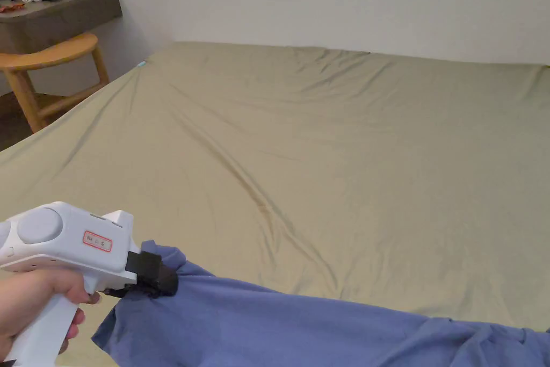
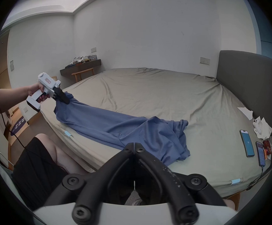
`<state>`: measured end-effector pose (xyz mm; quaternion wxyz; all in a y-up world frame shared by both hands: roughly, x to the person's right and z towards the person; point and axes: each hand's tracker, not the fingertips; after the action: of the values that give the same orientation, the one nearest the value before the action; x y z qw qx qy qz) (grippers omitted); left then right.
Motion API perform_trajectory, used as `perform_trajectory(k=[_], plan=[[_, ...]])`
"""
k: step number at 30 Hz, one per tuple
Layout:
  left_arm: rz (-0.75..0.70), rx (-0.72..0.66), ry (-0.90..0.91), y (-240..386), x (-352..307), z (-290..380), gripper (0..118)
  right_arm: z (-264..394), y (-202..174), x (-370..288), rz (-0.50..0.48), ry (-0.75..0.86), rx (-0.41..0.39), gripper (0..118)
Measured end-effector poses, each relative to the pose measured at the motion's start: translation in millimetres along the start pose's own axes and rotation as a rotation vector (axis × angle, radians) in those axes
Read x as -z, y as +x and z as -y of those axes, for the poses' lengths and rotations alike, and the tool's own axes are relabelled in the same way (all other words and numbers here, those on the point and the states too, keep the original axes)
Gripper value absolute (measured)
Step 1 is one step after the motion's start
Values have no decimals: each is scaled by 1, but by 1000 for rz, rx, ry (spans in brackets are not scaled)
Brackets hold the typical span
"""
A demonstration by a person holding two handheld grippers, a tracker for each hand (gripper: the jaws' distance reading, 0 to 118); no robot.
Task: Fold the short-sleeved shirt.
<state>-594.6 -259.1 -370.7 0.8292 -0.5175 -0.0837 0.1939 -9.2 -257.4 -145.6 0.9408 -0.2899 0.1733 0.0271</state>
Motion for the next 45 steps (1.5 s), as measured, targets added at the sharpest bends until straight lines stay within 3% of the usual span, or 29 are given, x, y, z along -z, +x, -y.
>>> perform_trajectory(k=[4, 9, 14, 18, 19, 20, 21, 22, 23, 26, 28, 29, 30, 31, 35, 40, 43, 45], plan=[[20, 45, 27, 76, 6, 8, 12, 3, 2, -4, -21, 15, 32, 1], [139, 53, -104, 160, 69, 21, 12, 6, 5, -19, -26, 56, 38, 1], [133, 30, -182, 211, 142, 28, 12, 13, 17, -33, -5, 75, 98, 1], [175, 14, -309, 243, 177, 38, 16, 22, 23, -42, 16, 62, 101, 1], [206, 3, -282, 247, 176, 39, 25, 24, 24, -43, 23, 59, 99, 1], [258, 9, -250, 252, 169, 38, 44, 25, 25, -44, 27, 55, 100, 1], [298, 23, -221, 255, 159, 37, 76, 27, 27, -45, 26, 54, 102, 1], [337, 39, -192, 257, 147, 35, 89, 28, 29, -46, 25, 53, 108, 1], [344, 53, -172, 254, 127, 34, 97, 29, 31, -46, 24, 51, 114, 1], [336, 93, -31, 237, 85, 30, 100, 30, 33, -44, 18, 47, 116, 1], [182, 142, 22, 222, 72, 35, 91, 29, 33, -41, 1, 49, 119, 1], [58, 191, 13, 219, 78, 39, 75, 28, 33, -40, -9, 51, 117, 1], [-44, 213, 0, 216, 89, 44, 33, 26, 32, -39, -18, 53, 114, 1], [-119, 211, -22, 212, 105, 52, 3, 25, 30, -37, -26, 55, 106, 1], [32, 113, -115, 224, 147, 79, 1, 24, 28, -38, -24, 65, 80, 1], [8, 231, -124, 288, 188, 105, 1, 28, 26, -43, -17, 59, 95, 1], [138, 255, -168, 302, 193, 112, 1, 30, 23, -46, -10, 56, 104, 1], [147, 257, -159, 298, 180, 111, 1, 31, 21, -46, -17, 50, 110, 1]])
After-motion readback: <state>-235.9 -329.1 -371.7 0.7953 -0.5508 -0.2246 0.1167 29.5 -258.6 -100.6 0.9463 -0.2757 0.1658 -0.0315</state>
